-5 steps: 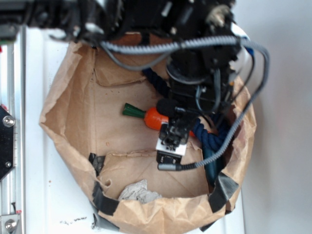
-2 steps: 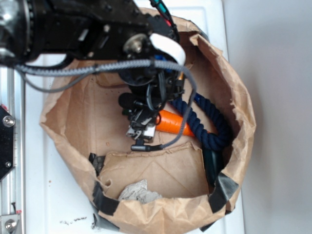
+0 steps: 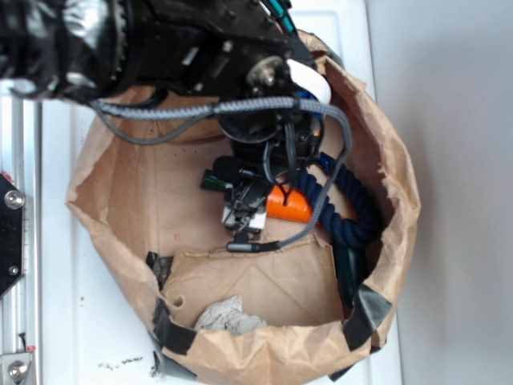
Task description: Grab the carrot.
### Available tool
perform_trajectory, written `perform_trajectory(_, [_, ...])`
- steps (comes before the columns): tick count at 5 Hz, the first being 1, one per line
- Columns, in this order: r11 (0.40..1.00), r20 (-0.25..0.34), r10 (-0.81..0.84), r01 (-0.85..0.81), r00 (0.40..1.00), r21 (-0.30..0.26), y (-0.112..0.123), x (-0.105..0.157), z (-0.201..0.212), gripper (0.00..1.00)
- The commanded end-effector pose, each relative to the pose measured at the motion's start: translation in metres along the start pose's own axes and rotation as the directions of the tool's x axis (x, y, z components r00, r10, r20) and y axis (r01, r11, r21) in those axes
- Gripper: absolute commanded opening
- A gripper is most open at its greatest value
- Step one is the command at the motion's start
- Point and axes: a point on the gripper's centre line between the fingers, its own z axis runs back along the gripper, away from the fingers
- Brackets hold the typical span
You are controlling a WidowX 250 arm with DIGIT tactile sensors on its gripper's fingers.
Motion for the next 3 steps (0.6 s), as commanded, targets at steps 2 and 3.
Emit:
perform_trajectory(2, [0.997,0.024,-0.061,0.059,0.998,0.055,-0.029,0.011,-0.006,1.0])
perform_trajectory(3, [0.996,0.01,-0.066,0.065,0.998,0.058,-0.036,0.012,-0.01,1.0])
